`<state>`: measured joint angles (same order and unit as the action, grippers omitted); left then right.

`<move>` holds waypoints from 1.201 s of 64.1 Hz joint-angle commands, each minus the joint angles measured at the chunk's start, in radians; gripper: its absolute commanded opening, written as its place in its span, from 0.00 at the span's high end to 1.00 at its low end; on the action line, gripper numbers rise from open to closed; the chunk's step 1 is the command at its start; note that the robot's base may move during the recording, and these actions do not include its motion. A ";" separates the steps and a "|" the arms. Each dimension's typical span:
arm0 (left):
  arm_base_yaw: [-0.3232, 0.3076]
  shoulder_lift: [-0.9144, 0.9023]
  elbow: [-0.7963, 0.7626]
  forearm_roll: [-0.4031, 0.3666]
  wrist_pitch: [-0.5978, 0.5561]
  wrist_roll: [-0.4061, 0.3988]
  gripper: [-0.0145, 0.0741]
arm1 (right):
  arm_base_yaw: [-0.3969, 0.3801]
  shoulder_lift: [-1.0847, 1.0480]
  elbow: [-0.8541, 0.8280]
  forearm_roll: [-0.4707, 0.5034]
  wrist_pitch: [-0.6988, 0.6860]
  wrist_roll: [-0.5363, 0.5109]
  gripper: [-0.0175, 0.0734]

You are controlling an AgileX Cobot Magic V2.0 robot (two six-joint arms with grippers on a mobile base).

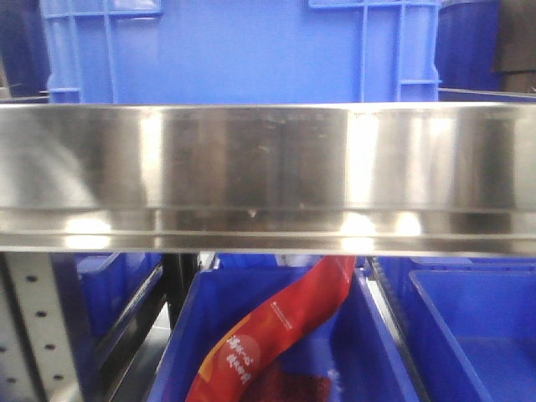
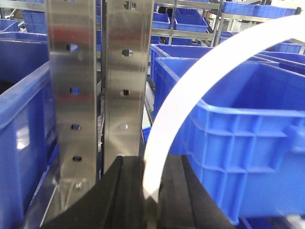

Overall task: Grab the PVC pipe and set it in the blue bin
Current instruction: 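Move both held arcs over the open blue bin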

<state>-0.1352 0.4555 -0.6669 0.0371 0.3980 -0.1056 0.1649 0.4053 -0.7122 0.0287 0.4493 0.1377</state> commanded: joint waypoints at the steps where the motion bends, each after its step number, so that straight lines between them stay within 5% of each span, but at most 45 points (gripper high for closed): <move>1: -0.005 -0.003 -0.003 -0.002 -0.028 -0.007 0.96 | -0.001 -0.002 0.004 -0.008 -0.031 -0.008 0.99; 48: -0.005 -0.003 -0.003 -0.003 -0.028 -0.007 0.96 | -0.001 -0.002 0.004 -0.008 -0.031 -0.008 0.99; 77: -0.005 -0.003 -0.003 -0.005 -0.131 -0.007 0.96 | -0.001 -0.002 0.004 0.008 -0.023 -0.008 0.99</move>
<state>-0.1352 0.4555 -0.6669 0.0371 0.2984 -0.1056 0.1649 0.4053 -0.7122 0.0287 0.4493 0.1377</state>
